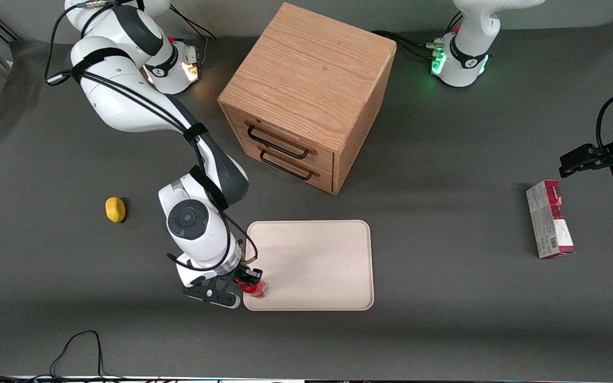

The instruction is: Place coke bottle on tray

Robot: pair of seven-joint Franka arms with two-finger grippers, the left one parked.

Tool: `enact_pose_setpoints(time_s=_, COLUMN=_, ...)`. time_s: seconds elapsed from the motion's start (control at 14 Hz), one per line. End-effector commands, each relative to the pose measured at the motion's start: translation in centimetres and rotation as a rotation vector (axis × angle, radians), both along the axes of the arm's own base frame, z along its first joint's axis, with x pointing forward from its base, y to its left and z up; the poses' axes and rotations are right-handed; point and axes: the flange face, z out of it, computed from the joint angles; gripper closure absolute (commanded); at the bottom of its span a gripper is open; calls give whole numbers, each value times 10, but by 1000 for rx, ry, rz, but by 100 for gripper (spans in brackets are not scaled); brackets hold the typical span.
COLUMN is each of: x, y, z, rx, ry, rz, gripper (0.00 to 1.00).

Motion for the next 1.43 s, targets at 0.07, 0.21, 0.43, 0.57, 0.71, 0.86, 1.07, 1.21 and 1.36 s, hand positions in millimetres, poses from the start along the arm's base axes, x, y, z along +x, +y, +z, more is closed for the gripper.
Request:
enact_pose_setpoints(time_s=0.07, x=1, y=5, z=8, rx=-9, ry=-44, rz=8, gripper=0)
enact_pose_setpoints(time_s=0.21, x=1, y=4, z=18, rx=-8, ry=-55, rz=9, gripper=0)
enact_pose_setpoints(time_s=0.43, x=-9, y=-5, z=52, rx=-70, ry=-27, rz=71, gripper=0)
enact_pose_setpoints(time_s=0.57, x=-29, y=-18, z=85, rx=-166, ry=43, rz=205, gripper=0)
enact_pose_setpoints(time_s=0.71, x=-43, y=-59, z=131, rx=-111, ry=82, rz=184, gripper=0)
enact_pose_setpoints(time_s=0.86, x=-73, y=-110, z=164, rx=-97, ry=125, rz=270, gripper=0)
enact_pose_setpoints(time_s=1.07, x=-124, y=-200, z=217, rx=-103, ry=204, rz=362, gripper=0)
enact_pose_setpoints(time_s=1.21, x=-156, y=-253, z=233, rx=-95, ry=260, rz=380, gripper=0)
enact_pose_setpoints(time_s=1.36, x=-186, y=-291, z=249, rx=-70, ry=244, rz=341, gripper=0)
